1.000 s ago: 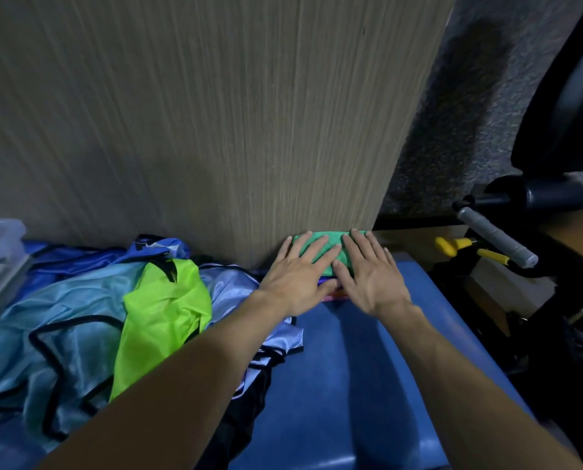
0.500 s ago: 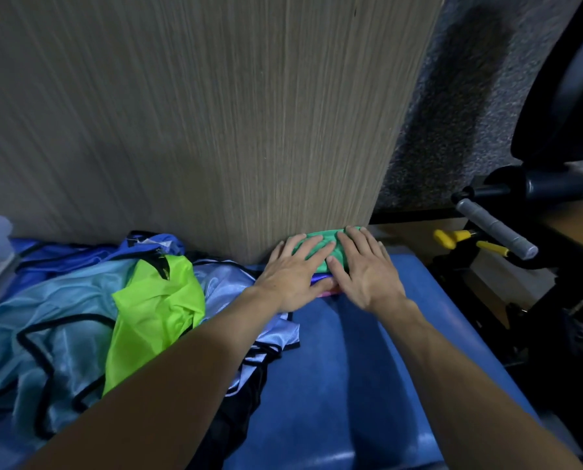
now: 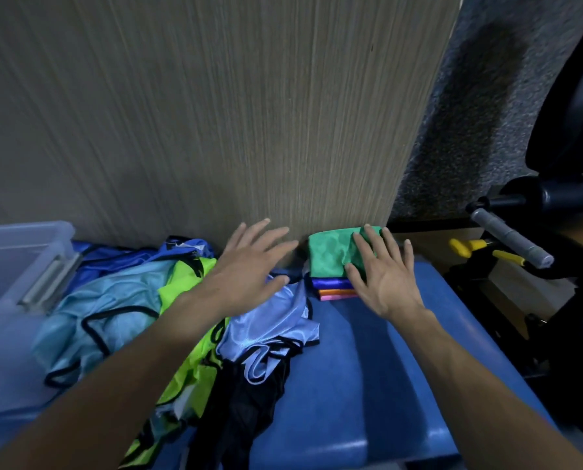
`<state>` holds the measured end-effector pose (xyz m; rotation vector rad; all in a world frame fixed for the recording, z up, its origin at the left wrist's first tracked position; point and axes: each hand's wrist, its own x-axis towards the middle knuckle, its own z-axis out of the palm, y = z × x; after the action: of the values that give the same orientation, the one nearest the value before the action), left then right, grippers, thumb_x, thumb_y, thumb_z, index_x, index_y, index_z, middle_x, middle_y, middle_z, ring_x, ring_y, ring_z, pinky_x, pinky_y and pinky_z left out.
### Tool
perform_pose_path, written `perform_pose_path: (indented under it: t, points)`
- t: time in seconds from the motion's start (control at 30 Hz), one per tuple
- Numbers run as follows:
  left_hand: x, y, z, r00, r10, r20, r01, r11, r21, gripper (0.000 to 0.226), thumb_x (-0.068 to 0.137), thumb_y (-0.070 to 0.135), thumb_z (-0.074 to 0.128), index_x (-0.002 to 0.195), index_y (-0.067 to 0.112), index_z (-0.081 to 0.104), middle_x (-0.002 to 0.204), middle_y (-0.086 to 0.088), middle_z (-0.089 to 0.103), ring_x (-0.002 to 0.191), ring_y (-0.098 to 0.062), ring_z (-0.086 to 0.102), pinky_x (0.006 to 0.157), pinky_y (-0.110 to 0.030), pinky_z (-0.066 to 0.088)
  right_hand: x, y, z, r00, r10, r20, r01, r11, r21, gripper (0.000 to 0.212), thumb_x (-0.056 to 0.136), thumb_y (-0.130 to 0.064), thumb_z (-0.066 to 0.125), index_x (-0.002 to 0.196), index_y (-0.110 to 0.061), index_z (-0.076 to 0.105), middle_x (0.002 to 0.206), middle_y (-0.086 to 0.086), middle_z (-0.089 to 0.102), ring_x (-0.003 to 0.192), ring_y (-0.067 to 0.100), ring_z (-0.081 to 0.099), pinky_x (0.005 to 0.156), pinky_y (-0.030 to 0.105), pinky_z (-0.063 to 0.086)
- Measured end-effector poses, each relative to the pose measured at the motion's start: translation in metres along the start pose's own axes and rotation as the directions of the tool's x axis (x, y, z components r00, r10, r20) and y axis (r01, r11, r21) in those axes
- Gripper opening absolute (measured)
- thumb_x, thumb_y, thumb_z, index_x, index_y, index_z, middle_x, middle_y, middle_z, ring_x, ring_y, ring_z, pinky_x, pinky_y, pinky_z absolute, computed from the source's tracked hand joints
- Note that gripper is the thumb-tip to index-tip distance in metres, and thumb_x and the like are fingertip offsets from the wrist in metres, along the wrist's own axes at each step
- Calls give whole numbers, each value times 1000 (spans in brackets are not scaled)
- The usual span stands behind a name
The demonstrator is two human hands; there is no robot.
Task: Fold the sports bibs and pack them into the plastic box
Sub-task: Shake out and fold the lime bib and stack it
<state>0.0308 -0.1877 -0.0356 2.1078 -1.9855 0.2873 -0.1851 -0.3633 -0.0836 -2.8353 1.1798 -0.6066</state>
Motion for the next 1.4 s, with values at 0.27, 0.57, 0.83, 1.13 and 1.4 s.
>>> perform_pose_path:
  t: [0.27, 0.57, 0.83, 1.13, 1.4]
  points:
    - [-76, -43, -37, 971, -232, -51, 229, 972, -55, 65, 83, 71, 41, 125, 30, 68, 122, 8, 67, 120, -27, 55, 98, -46, 44, -28, -67, -9, 995, -102, -2, 101, 982, 158, 78, 92, -60, 20, 157, -19, 34, 168, 0, 21, 157, 22, 8, 126, 49, 1]
    - [-118, -39, -33, 883, -389, -263, 385, 921, -69, 25, 85, 21, 72, 110, 20, 73, 98, -6, 74, 99, -35, 60, 86, -47, 43, -91, -155, -1, 976, -162, 144, 59, 838, 543, 63, 95, -36, 64, 151, -16, 44, 157, -4, 39, 146, 12, 34, 120, 19, 20]
    - [-148, -20, -81, 644, -617, -453, 224, 718, -659, 22, 97, 8, 56, 100, 30, 57, 75, 19, 64, 71, 0, 59, 62, -21, 43, -112, -193, -25, 985, -116, 130, -29, 628, 778, 81, 85, -40, 80, 153, -39, 35, 146, -38, 36, 132, -27, 26, 103, -3, 20]
    - [-118, -14, -110, 496, -855, -151, -12, 167, -986, 21, 101, 9, 50, 94, 25, 60, 81, 5, 64, 70, -6, 59, 65, -26, 49, -121, -195, -40, 951, -192, 241, -66, 638, 768, 93, 78, -52, 82, 155, -42, 31, 146, -38, 34, 127, -33, 24, 107, 0, 25]
    - [-49, 23, -169, 826, -563, -20, 40, 94, -995, 19, 103, 14, 50, 86, 18, 57, 83, -8, 58, 79, -20, 59, 78, -42, 50, -112, -202, -70, 991, -20, 135, -128, 226, 966, 58, 81, -33, 82, 133, -29, 56, 121, -18, 71, 115, -2, 63, 96, 20, 50]
